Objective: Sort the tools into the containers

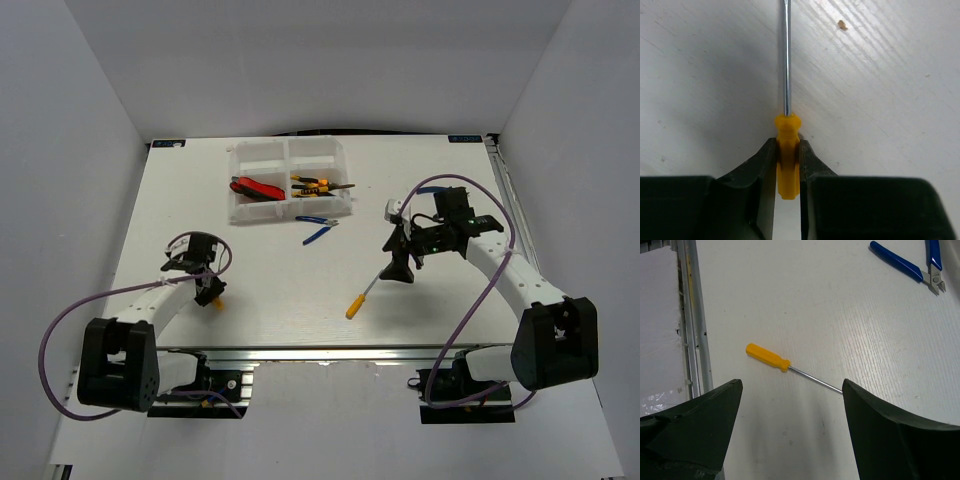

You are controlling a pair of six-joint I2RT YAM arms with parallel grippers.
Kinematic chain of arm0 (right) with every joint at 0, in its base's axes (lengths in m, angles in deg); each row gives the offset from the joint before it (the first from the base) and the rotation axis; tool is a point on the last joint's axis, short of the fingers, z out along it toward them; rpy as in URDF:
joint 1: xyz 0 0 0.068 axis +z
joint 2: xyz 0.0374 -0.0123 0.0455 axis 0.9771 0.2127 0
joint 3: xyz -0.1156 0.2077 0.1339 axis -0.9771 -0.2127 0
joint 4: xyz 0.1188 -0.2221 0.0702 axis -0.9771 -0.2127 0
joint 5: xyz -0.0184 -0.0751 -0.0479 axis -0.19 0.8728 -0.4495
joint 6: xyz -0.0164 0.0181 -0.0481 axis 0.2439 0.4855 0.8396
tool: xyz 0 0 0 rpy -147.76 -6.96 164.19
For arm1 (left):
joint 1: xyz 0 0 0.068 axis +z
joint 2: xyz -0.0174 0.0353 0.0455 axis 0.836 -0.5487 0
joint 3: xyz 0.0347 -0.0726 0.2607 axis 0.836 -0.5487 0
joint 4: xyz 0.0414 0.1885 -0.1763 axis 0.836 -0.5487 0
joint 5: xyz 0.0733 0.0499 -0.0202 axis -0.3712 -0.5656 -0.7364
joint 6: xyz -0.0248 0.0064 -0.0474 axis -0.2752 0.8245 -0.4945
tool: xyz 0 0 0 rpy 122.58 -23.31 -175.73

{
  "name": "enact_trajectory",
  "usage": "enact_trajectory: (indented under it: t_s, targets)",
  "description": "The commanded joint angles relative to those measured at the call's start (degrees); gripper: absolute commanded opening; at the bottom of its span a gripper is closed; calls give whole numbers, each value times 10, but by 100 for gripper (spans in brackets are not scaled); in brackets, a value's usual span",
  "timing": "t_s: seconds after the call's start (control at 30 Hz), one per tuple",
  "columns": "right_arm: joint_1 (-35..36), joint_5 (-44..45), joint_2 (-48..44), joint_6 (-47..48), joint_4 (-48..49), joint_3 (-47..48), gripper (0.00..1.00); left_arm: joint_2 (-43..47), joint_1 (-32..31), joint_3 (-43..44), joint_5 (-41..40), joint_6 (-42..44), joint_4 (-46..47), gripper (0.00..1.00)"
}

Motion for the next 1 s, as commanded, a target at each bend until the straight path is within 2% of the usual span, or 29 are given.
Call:
enact_trajectory:
  t_s: [0.0, 0.13, 0.2, 0.27, 0.37, 0.5, 0.67, 0.77, 0.83, 0.97]
  targets:
    - [-9, -9, -14, 2, 3, 7, 87, 38, 5, 12, 36, 13, 25, 0]
    - [-17, -8, -15, 3, 0, 10, 87, 78, 5, 60, 149, 32, 107, 0]
    - [-21, -8, -15, 4, 0, 12, 87, 85, 5, 79, 179, 30, 138, 0]
    - [-24, -10, -13, 4, 0, 16, 87, 80, 4, 108, 235, 20, 191, 0]
    - [-29, -14, -13, 4, 3, 17, 87, 45, 1, 149, 278, 5, 263, 0]
    - [-33, -15, -15, 3, 5, 14, 87, -45, 0, 210, 293, -50, 361, 0]
    - [-36, -20, -22, 3, 9, 12, 87, -213, -5, 316, 310, -128, 470, 0]
    - [-39, -25, -29, -4, 15, 7, 87, -307, -5, 410, 299, -163, 489, 0]
    - [-40, -27, -35, -9, 23, 1, 87, -364, -6, 481, 276, -182, 470, 0]
    - [-43, -28, -45, -13, 29, -12, 87, -426, -6, 571, 218, -199, 443, 0]
